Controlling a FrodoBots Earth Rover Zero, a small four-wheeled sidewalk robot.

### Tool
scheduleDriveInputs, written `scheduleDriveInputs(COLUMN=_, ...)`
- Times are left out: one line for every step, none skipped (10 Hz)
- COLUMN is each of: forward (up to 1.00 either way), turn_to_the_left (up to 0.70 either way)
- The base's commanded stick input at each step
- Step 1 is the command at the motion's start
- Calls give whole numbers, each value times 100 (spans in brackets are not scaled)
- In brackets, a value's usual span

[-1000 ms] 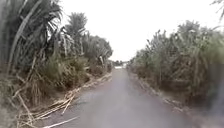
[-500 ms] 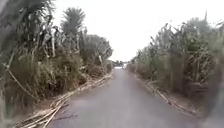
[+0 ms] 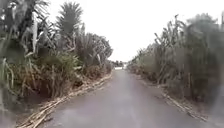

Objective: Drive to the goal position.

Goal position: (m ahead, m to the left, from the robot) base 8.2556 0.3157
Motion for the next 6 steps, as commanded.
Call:
scheduleDriveInputs(forward=100, turn_to_the_left=0)
scheduleDriveInputs(forward=100, turn_to_the_left=0)
scheduleDriveInputs(forward=100, turn_to_the_left=0)
scheduleDriveInputs(forward=100, turn_to_the_left=0)
scheduleDriveInputs(forward=100, turn_to_the_left=0)
scheduleDriveInputs(forward=100, turn_to_the_left=0)
